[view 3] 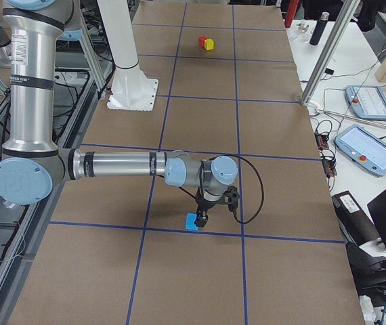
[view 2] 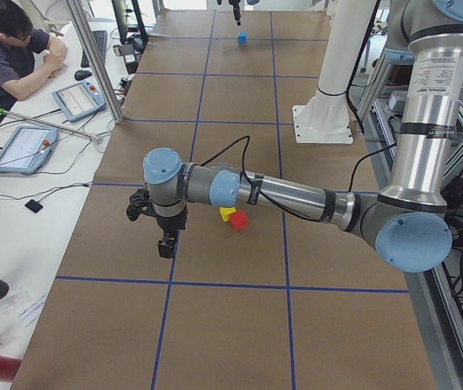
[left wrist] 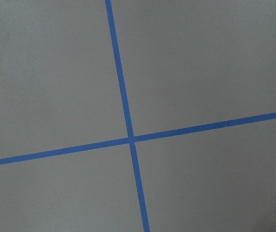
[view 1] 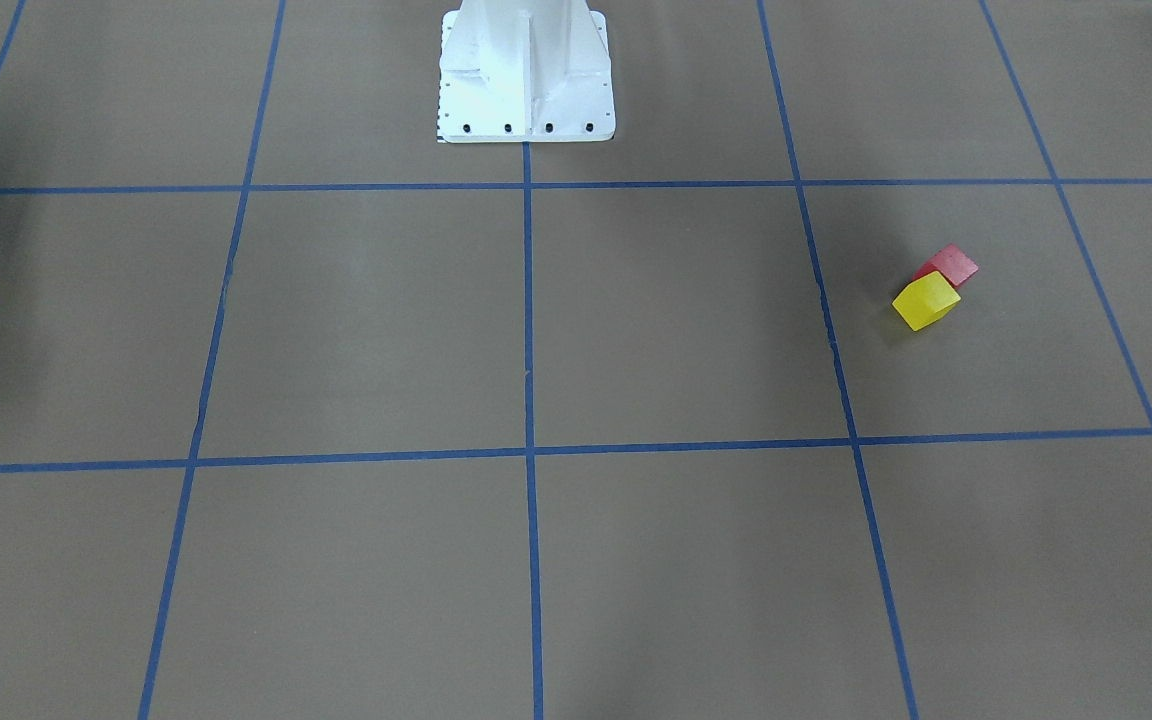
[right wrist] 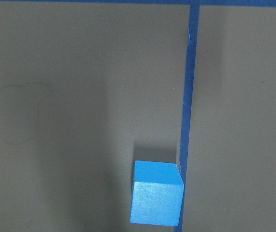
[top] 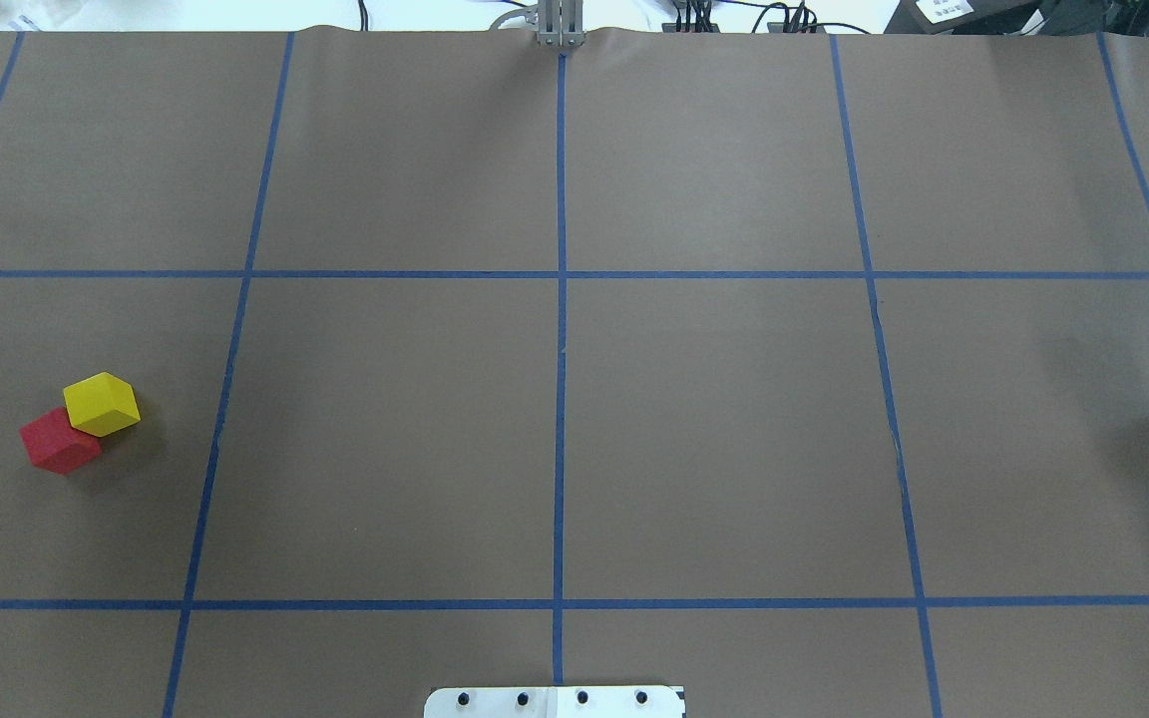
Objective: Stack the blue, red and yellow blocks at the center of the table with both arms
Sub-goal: 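Close the right gripper on the blue block and lift it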
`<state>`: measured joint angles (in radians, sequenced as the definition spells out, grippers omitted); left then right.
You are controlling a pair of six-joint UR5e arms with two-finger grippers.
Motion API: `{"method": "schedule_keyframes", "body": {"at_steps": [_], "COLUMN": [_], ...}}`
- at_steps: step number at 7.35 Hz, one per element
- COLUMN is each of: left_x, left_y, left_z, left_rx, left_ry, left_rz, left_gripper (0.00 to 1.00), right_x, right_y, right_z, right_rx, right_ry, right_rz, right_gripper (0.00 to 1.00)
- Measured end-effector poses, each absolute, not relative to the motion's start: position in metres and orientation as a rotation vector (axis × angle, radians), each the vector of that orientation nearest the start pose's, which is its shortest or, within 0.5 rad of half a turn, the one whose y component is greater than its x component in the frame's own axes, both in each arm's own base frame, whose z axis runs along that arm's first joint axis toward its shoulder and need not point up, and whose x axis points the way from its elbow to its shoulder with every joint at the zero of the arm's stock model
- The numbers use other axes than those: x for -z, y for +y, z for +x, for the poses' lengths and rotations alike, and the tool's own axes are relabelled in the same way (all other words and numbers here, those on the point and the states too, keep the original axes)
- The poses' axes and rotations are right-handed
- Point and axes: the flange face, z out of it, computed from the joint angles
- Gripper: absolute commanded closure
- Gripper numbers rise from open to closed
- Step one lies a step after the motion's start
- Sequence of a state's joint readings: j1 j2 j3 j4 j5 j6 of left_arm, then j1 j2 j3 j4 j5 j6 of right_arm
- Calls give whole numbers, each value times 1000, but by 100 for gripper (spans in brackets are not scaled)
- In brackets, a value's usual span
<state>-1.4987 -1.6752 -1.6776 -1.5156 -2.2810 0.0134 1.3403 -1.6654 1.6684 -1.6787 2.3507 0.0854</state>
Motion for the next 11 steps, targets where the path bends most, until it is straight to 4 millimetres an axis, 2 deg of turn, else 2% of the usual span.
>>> {"method": "schedule_keyframes", "body": {"at_steps": [2, 5, 6, 11], "left_x": [-559, -555, -555, -554], "left_y": [-542, -543, -543, -543], "left_z": [-29, -28, -28, -28], "left_rx": [-112, -103, -103, -104], "left_ry": [716, 717, 717, 718], "left_rz": [124, 127, 127, 128], "left_gripper": [0, 0, 0, 0], "right_x": [-672, -720, -727, -736], "right_y": [-445, -440, -437, -405], "right_z": [-52, -85, -90, -91], "right_rx": [68, -7, -11, -1], "right_ry": [-743, -749, -756, -758], "right_rz": [-224, -133, -123, -143], "right_gripper": [0, 0, 0, 1]}}
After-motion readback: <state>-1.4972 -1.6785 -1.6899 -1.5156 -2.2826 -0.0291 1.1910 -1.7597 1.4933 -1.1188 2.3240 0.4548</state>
